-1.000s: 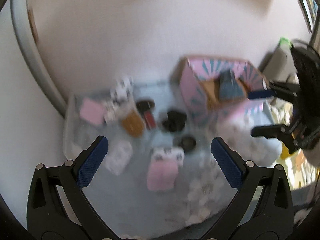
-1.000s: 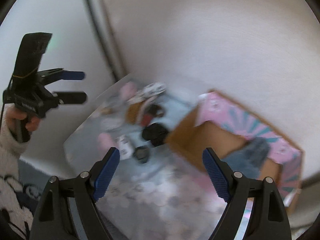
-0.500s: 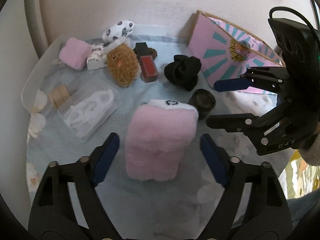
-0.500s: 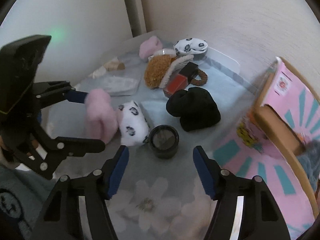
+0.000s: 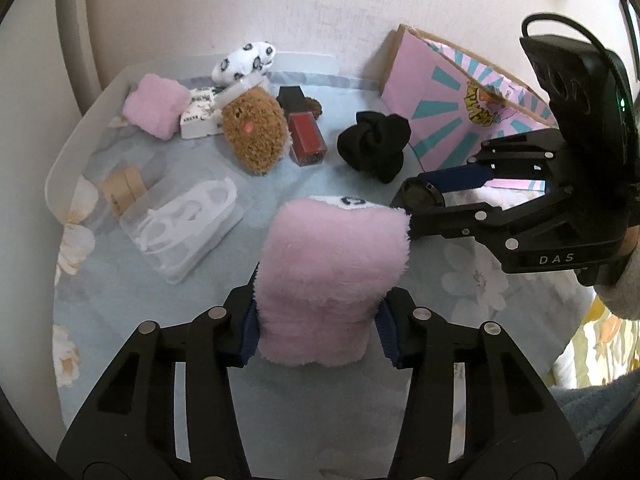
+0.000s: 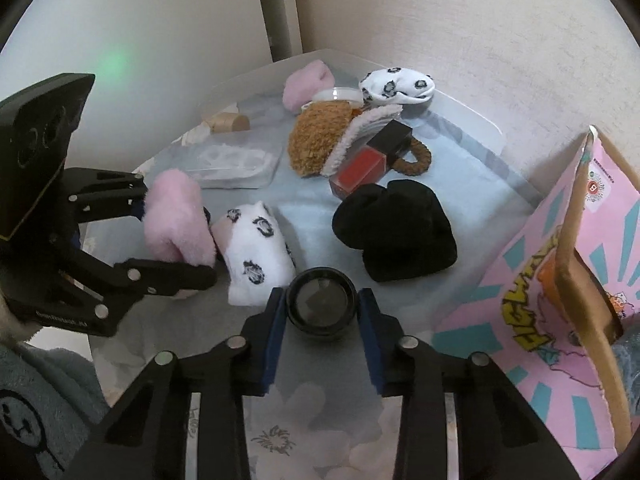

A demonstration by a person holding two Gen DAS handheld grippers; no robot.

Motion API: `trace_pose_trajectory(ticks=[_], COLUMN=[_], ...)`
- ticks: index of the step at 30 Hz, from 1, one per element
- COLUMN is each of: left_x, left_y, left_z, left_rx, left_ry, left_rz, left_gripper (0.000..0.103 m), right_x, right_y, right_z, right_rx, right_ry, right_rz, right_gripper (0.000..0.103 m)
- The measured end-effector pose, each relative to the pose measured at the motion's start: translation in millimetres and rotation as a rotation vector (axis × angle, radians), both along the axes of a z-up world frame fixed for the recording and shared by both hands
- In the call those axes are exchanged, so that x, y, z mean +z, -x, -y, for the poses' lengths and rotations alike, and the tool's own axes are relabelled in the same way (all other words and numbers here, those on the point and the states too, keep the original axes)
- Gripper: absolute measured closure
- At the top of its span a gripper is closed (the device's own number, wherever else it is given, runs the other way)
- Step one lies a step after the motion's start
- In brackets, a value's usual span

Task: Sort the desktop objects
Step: 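Grasp the pink fuzzy sock with the left tool, then carry the pink sock into the box with the left tool while the right tool carries a black jar there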

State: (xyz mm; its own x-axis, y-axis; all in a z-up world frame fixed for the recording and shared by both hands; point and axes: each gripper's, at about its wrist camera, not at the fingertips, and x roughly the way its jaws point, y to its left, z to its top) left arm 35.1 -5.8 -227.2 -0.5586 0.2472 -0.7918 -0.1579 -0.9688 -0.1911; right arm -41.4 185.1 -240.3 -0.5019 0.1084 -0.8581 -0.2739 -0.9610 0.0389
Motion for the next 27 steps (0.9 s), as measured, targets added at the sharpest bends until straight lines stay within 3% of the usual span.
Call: trace_pose_trajectory(ticks=[9,18,27], left_x=[40,127,191], left_y=[2,30,93], left_z=[1,-8,-38], left_rx=[-0.039,-0.095,-0.193], left_ry=[0.028,0.054,-0.004], left_rz=[0.024,-0.045,-0.096], left_gripper=[0.059,0.059,0.059], right_x=[30,112,174], right_y=[-12,-13,-53], right_z=[9,2,-44], right_rx=[-0.051,-0.128,-0.336], right_ry=[0.022,0.036,-0.036], right_rz=[-0.022,-0.063,-0.085], right_gripper=[0.07,0.07,0.07])
